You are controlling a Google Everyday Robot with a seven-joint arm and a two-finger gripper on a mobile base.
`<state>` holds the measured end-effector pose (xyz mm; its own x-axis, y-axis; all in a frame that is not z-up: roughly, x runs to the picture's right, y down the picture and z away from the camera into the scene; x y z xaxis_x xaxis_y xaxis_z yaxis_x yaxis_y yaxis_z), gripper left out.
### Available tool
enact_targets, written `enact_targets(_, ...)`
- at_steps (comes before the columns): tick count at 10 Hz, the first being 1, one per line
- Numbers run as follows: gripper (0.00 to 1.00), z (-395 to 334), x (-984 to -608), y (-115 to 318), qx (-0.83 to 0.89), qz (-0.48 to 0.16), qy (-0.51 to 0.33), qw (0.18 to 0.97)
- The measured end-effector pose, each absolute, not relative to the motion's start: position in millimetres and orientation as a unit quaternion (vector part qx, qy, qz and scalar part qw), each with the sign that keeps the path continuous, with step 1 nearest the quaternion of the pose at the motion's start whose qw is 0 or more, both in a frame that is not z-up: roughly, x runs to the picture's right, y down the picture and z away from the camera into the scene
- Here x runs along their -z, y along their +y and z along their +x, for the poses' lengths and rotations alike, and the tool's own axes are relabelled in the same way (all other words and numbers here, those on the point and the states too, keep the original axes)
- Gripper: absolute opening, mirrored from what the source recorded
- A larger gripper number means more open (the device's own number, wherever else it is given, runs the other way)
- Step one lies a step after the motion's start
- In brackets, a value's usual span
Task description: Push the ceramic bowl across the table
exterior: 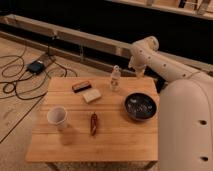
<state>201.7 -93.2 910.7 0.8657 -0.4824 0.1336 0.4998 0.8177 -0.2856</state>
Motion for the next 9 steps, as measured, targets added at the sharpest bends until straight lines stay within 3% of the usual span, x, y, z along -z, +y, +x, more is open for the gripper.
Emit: enact_targets(9,0.61,217,-969,-50,0.231,-0.163,-0.032,0.959)
